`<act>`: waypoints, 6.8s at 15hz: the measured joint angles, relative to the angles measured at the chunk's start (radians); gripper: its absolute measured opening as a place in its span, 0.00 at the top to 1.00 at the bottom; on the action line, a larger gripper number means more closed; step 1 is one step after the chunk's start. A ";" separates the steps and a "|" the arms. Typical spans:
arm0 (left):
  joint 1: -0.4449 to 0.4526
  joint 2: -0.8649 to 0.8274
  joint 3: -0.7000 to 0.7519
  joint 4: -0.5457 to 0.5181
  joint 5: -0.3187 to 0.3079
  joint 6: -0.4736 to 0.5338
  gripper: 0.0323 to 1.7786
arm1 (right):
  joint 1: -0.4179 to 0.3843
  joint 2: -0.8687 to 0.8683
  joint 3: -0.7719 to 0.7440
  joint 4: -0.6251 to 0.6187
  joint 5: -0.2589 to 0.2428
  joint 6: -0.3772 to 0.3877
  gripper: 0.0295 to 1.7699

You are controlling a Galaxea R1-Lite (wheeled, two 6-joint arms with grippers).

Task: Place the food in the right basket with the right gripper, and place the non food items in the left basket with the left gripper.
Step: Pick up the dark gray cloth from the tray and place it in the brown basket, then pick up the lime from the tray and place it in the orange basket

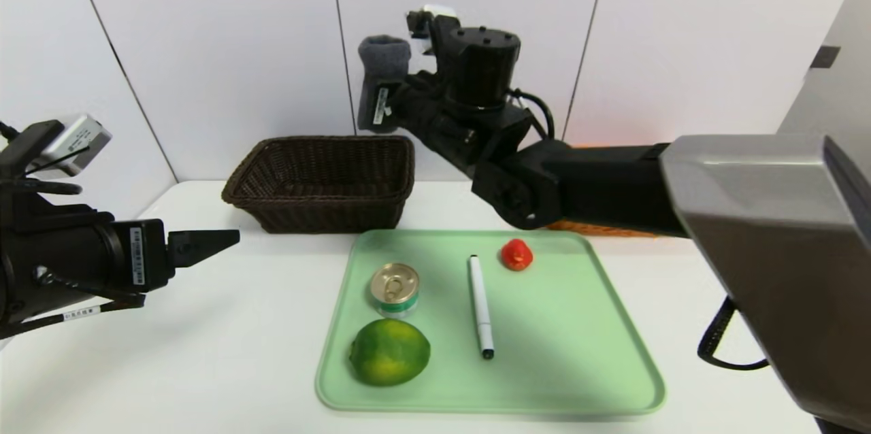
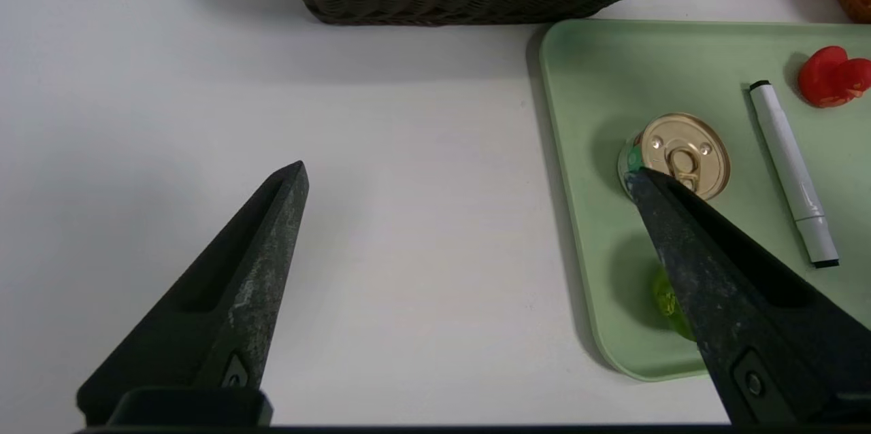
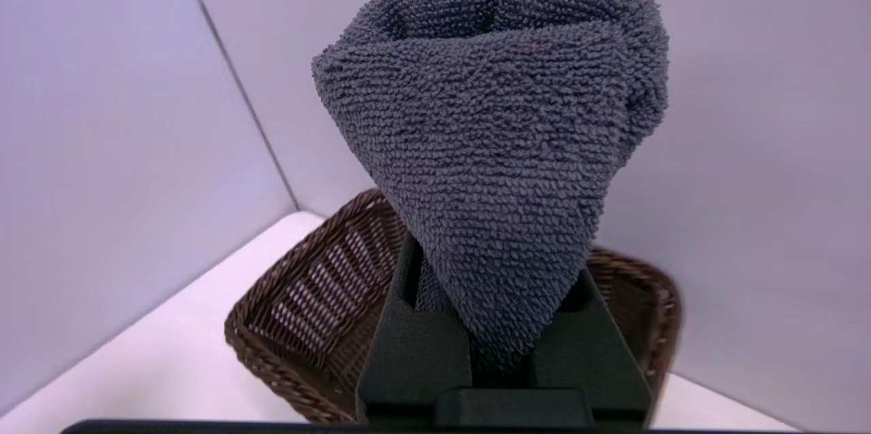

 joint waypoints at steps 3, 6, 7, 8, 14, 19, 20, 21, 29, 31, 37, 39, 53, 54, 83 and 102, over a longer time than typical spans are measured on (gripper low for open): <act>-0.003 -0.023 0.024 0.005 0.000 0.001 0.05 | -0.009 0.056 -0.001 -0.001 0.020 0.005 0.90; -0.003 -0.040 0.033 0.030 0.000 0.001 0.05 | -0.011 0.101 -0.001 -0.026 0.031 0.011 0.90; -0.003 -0.045 0.033 0.033 0.000 0.001 0.05 | -0.013 0.113 -0.001 -0.042 0.033 0.016 0.90; -0.003 -0.050 0.034 0.035 0.001 0.001 0.05 | -0.014 0.121 -0.001 -0.043 0.039 0.017 0.90; -0.003 -0.079 0.051 0.035 0.001 0.001 0.05 | -0.015 0.152 -0.002 -0.074 0.048 0.032 0.71; -0.002 -0.104 0.073 0.036 0.000 0.001 0.05 | -0.017 0.160 -0.001 -0.078 0.049 0.034 0.39; -0.002 -0.108 0.075 0.036 0.000 0.001 0.05 | -0.017 0.160 -0.001 -0.078 0.051 0.033 0.34; -0.002 -0.111 0.077 0.036 0.000 0.001 0.05 | -0.017 0.160 -0.001 -0.078 0.050 0.034 0.31; -0.003 -0.121 0.071 0.034 -0.001 0.001 0.05 | -0.013 0.071 -0.001 -0.044 0.039 0.040 0.13; -0.003 -0.124 0.070 0.033 -0.004 0.000 0.05 | 0.000 0.000 0.000 0.074 -0.018 0.088 0.11; -0.003 -0.134 0.070 0.033 -0.006 -0.001 0.05 | 0.082 -0.252 0.007 0.781 -0.106 0.410 0.07; -0.004 -0.140 0.075 0.033 -0.006 -0.002 0.05 | 0.097 -0.299 0.007 1.030 -0.083 0.570 0.06; -0.004 -0.181 0.085 0.034 -0.008 -0.010 0.05 | 0.113 -0.249 0.005 1.396 0.455 1.277 0.04; -0.004 -0.185 0.086 0.034 -0.008 -0.009 0.05 | 0.110 -0.240 0.005 1.403 0.485 1.288 0.04; -0.005 -0.193 0.107 0.033 -0.030 -0.008 0.05 | 0.054 -0.083 0.000 1.378 0.611 1.415 0.04; -0.003 -0.187 0.120 0.031 -0.030 -0.009 0.05 | 0.049 -0.036 0.000 1.348 0.621 1.413 0.32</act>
